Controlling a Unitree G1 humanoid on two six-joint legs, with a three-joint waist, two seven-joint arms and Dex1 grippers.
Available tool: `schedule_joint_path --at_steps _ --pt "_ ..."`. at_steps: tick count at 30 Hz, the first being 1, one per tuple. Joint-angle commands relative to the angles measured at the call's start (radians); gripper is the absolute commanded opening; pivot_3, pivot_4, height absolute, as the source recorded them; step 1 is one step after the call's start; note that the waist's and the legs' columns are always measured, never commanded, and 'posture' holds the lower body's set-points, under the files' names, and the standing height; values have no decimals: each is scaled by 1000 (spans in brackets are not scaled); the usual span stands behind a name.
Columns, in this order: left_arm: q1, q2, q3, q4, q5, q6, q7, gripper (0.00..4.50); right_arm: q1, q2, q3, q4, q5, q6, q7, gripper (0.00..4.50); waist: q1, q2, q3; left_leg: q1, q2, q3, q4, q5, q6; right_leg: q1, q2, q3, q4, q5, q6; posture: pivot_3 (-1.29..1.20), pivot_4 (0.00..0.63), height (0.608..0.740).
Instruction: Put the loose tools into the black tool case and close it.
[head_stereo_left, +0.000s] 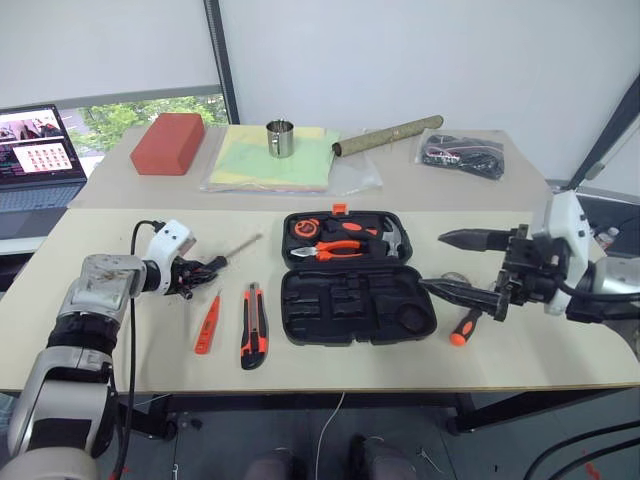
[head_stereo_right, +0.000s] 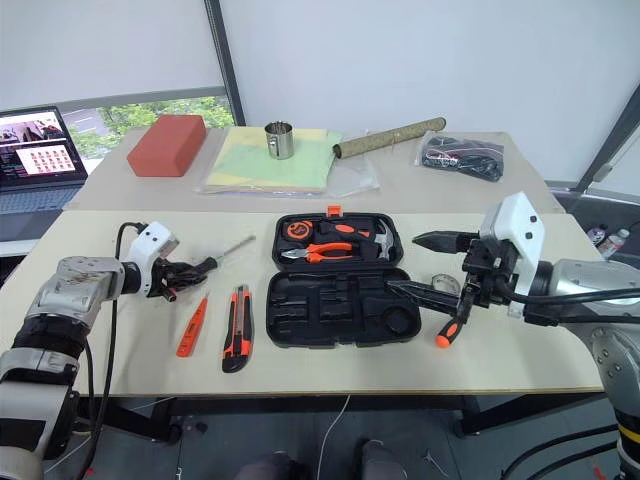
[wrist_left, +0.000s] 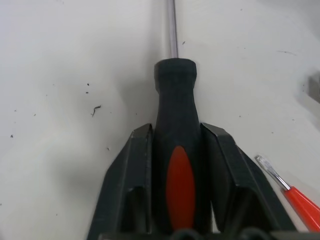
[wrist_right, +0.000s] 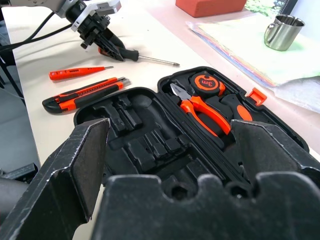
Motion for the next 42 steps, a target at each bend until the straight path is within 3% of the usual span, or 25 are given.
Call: schedule_joint_path --at_steps 1,5,12,20,35,36,37,42 --pt "-11 -21 58 3 -3 -165 35 967 7 -12 -12 -28 -9 -8 -6 4500 2 0 0 0 0 0 0 0 0 0 0 0 0 0 0 0 150 740" --pt "-115 -33 75 -57 -44 -192 -49 967 37 -28 -30 -47 24 33 -4 4500 4 -2 1 -7 1 -4 4 0 0 -2 0 -1 0 0 0 0 150 740" --pt "-204 -125 -102 -235 -50 -133 -329 967 128 -27 -51 -109 -8 34 -40 4500 11 -2 1 -11 1 -1 8 0 0 -1 2 -12 0 0 1 0 150 740" --pt "-312 -293 -272 -72 111 -187 -312 967 203 -2 -84 -163 -5 41 -121 4500 3 -3 1 -12 3 0 12 1 1 0 3 -8 0 0 2 0 150 740" --pt "-369 -376 -279 70 185 -247 -329 967 255 8 -110 -174 -12 33 -181 4500 5 -3 2 -13 5 -1 14 -1 5 -1 3 -4 0 0 2 0 150 740" --pt "-371 -378 -277 69 185 -247 -331 1967 257 8 -111 -175 -12 32 -182 4500 6 -3 2 -13 5 -1 14 -1 5 -1 3 -4 0 0 2 0 150 740" --pt "-373 -381 -275 66 182 -246 -335 2095 258 7 -112 -176 -10 31 -182 4500 8 -3 2 -14 5 -1 15 -1 6 -1 3 -4 0 0 2 0 150 740" --pt "-382 -391 -256 45 162 -241 -352 3950 260 5 -118 -175 -8 29 -181 4500 10 -3 2 -14 5 -1 16 -2 8 -1 3 -4 0 0 3 0 150 740"
